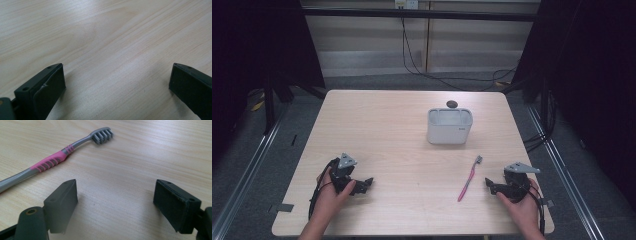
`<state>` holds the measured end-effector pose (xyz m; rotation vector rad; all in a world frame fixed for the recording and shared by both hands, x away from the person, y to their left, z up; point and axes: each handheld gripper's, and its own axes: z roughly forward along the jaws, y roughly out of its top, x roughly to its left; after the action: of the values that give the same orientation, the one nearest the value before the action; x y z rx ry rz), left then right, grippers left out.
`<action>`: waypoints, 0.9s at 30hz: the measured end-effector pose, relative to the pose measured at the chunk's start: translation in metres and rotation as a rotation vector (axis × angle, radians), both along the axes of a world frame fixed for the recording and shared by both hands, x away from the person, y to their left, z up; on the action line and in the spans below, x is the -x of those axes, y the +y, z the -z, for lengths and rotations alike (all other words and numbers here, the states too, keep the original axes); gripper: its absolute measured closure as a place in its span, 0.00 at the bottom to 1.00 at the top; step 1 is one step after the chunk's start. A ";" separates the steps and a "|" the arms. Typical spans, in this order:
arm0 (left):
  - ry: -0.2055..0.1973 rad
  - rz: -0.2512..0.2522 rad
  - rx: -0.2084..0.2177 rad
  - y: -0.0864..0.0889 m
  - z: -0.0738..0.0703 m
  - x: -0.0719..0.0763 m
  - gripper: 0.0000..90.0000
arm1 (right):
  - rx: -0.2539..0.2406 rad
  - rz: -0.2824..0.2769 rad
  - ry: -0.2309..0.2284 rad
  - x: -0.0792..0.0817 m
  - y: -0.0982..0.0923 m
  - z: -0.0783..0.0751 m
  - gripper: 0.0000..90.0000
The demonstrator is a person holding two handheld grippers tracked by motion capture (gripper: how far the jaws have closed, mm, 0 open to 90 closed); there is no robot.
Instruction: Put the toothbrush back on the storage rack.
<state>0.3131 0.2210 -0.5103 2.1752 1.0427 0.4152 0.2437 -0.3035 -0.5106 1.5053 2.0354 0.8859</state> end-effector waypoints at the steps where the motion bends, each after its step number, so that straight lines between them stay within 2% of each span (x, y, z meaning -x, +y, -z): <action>1: 0.000 0.000 0.000 0.000 0.000 0.000 0.00 | 0.000 0.000 0.000 0.000 0.000 0.000 0.21; 4: 0.001 0.000 0.000 0.000 0.000 0.000 0.00 | 0.001 0.005 0.004 0.000 0.000 0.000 0.21; 6: 0.003 -0.001 0.000 0.000 0.000 0.000 0.00 | 0.009 0.013 0.034 -0.003 0.002 -0.003 0.21; 7: 0.002 -0.001 0.000 0.000 0.000 0.000 0.00 | 0.024 0.024 0.082 -0.006 0.004 -0.008 0.23; 8: 0.002 -0.001 0.000 0.000 0.000 0.000 0.00 | 0.024 0.024 0.082 -0.006 0.004 -0.008 0.23; 9: 0.002 0.000 0.000 0.000 0.000 0.000 0.00 | 0.032 0.025 0.106 -0.008 0.005 -0.010 0.25; 11: 0.003 -0.001 0.000 0.000 0.000 0.000 0.00 | 0.037 0.030 0.165 -0.012 0.007 -0.017 0.37; 13: 0.002 0.000 0.000 0.000 0.000 0.000 0.00 | -0.001 0.032 0.223 -0.021 0.011 -0.027 0.38; 14: 0.003 -0.001 0.001 0.000 0.000 0.000 0.00 | -0.001 0.032 0.223 -0.021 0.011 -0.027 0.38; 16: 0.003 -0.001 0.001 0.000 0.000 0.000 0.00 | -0.034 0.031 0.260 -0.027 0.017 -0.036 0.41; 18: 0.003 0.000 0.000 0.000 0.000 0.000 0.00 | -0.044 0.029 0.269 -0.034 0.023 -0.047 0.42; 19: 0.003 0.000 0.000 0.000 0.000 0.000 0.00 | -0.049 0.034 0.278 -0.037 0.027 -0.051 0.44; 22: 0.002 0.000 0.000 0.000 0.000 0.000 0.00 | -0.096 0.079 0.356 -0.046 0.039 -0.058 0.47; 23: 0.003 0.000 0.000 0.000 0.000 0.000 0.00 | -0.096 0.080 0.402 -0.051 0.049 -0.058 0.51; 24: 0.002 0.000 0.001 0.000 0.000 0.000 0.00 | -0.096 0.080 0.402 -0.051 0.049 -0.058 0.51; 27: 0.003 0.000 0.000 0.000 0.000 0.000 0.00 | -0.075 0.082 0.428 -0.056 0.065 -0.057 0.55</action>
<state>0.3131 0.2210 -0.5103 2.1759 1.0446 0.4127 0.2999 -0.2388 -0.4539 1.9391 2.2275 0.6552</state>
